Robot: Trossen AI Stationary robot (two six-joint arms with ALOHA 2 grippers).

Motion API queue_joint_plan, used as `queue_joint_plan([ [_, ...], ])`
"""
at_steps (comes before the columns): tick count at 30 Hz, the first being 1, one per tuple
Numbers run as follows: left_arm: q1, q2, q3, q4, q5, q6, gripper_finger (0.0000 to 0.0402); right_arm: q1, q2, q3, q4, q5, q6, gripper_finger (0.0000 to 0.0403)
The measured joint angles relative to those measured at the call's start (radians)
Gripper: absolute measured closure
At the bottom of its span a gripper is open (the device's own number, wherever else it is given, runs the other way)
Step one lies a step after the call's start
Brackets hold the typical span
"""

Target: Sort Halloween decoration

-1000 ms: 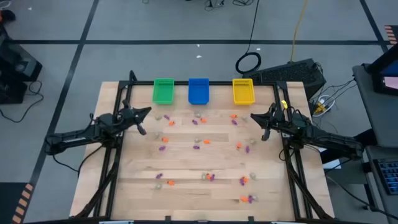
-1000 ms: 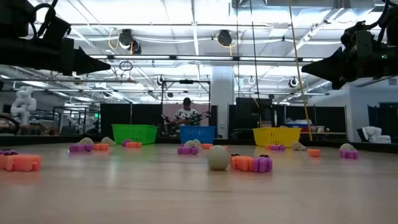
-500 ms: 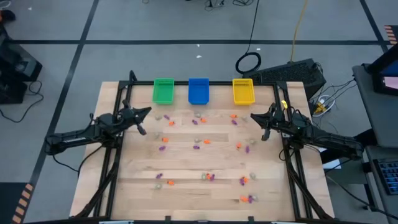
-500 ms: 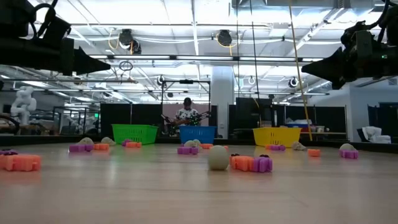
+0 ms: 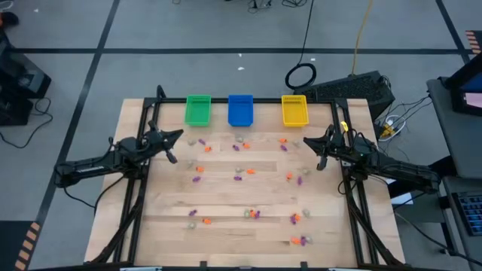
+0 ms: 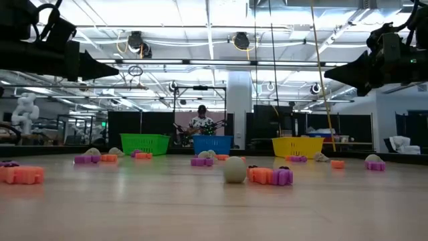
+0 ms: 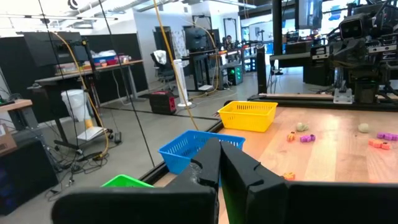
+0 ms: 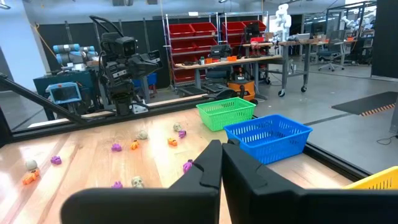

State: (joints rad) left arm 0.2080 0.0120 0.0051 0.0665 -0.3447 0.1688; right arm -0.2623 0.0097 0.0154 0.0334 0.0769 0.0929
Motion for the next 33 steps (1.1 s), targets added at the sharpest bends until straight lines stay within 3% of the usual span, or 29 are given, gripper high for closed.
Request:
queue_joint_plan([
  [20, 0.000, 0.000, 0.000, 0.000, 0.000, 0.000, 0.0389, 0.000, 0.000, 0.000, 0.025, 0.002, 0.002, 0.0403],
  [28, 0.000, 0.000, 0.000, 0.000, 0.000, 0.000, 0.0389, 0.001, 0.013, 0.020, -0.023, -0.043, 0.169, 0.0403],
  [33, 0.000, 0.000, 0.000, 0.000, 0.000, 0.000, 0.0389, 0.002, 0.115, 0.049, -0.098, -0.011, 0.214, 0.0403],
])
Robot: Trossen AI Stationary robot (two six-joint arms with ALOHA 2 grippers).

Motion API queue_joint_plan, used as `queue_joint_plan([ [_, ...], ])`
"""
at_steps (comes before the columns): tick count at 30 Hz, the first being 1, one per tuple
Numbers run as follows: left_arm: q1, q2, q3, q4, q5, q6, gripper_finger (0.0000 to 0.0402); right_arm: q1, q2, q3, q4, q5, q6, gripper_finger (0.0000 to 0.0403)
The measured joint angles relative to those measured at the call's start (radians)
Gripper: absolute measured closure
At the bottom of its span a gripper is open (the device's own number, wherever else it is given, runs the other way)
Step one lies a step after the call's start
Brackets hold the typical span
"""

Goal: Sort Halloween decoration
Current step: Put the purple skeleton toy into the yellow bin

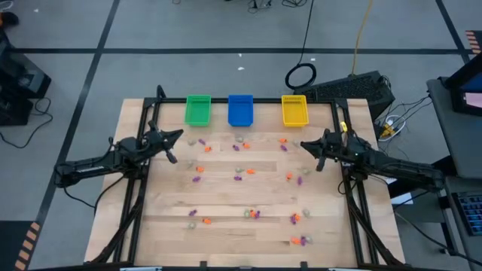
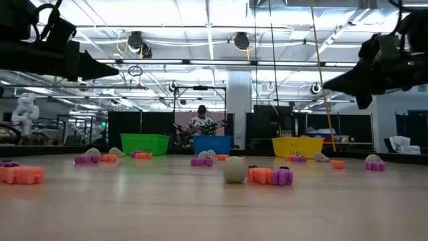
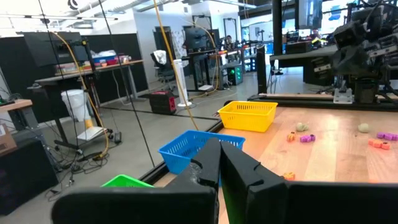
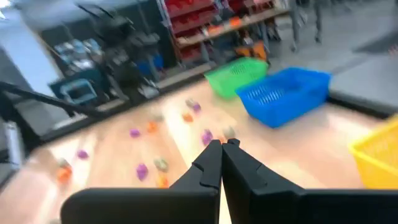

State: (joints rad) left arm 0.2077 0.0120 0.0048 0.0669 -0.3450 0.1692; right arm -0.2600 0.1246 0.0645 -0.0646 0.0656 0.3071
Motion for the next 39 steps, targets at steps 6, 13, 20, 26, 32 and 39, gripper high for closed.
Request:
queue_joint_plan([
  [6, 0.000, 0.000, 0.000, 0.000, 0.000, 0.000, 0.0389, -0.001, 0.241, 0.047, -0.046, 0.074, 0.022, 0.0403],
  [13, 0.000, 0.000, 0.000, 0.000, 0.000, 0.000, 0.0389, 0.000, 0.550, 0.117, -0.034, 0.068, 0.036, 0.0403],
  [20, 0.000, 0.000, 0.000, 0.000, 0.000, 0.000, 0.0389, 0.000, 0.750, 0.244, -0.029, 0.063, 0.040, 0.0403],
  [26, 0.000, 0.000, 0.000, 0.000, 0.000, 0.000, 0.0389, 0.000, 0.882, 0.352, -0.045, 0.036, 0.039, 0.0402],
  [32, 0.000, 0.000, 0.000, 0.000, 0.000, 0.000, 0.0389, -0.002, 1.010, 0.444, -0.110, 0.037, 0.019, 0.0370],
  [39, 0.000, 0.000, 0.000, 0.000, 0.000, 0.000, 0.0389, -0.009, 1.169, 0.511, -0.116, 0.037, 0.020, 0.0306],
])
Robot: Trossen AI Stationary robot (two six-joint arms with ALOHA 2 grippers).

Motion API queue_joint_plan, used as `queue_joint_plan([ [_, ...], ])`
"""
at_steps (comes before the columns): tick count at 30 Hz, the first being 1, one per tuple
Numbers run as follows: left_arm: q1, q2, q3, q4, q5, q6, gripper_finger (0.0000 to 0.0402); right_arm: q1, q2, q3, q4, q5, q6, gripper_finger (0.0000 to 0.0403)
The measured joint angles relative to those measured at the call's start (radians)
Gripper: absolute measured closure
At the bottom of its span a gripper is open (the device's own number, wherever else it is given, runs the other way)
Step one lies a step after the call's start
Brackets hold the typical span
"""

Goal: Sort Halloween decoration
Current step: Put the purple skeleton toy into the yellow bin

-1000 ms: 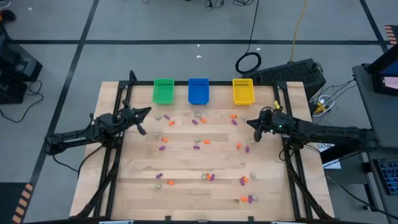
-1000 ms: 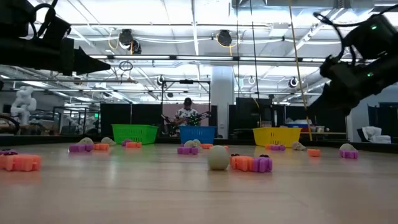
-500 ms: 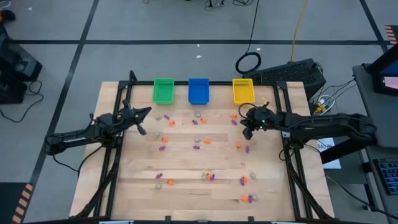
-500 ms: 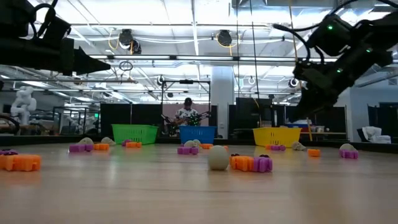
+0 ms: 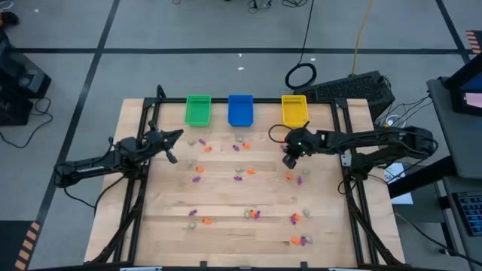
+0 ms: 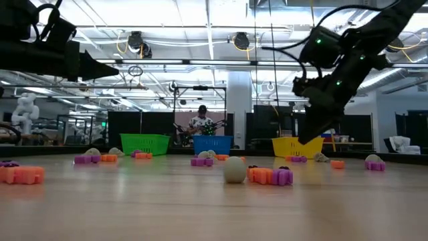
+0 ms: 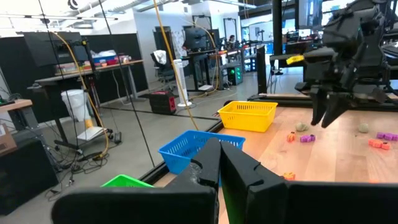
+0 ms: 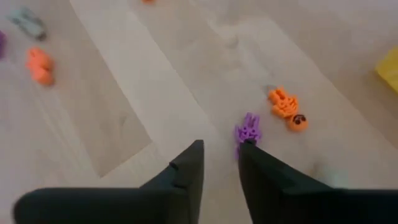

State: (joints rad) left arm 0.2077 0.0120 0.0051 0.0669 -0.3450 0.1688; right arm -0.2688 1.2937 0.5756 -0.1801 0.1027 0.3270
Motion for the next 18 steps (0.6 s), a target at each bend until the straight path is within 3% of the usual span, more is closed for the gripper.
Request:
queue_joint_plan([
  [7, 0.000, 0.000, 0.000, 0.000, 0.000, 0.000, 0.0389, -0.046, 0.134, 0.062, -0.023, 0.032, 0.012, 0.0278],
  [12, 0.000, 0.000, 0.000, 0.000, 0.000, 0.000, 0.0389, -0.072, 0.207, 0.089, -0.018, 0.047, 0.024, 0.0293],
  [18, 0.000, 0.000, 0.000, 0.000, 0.000, 0.000, 0.0389, -0.077, 0.242, 0.093, -0.020, -0.022, 0.052, 0.0326],
])
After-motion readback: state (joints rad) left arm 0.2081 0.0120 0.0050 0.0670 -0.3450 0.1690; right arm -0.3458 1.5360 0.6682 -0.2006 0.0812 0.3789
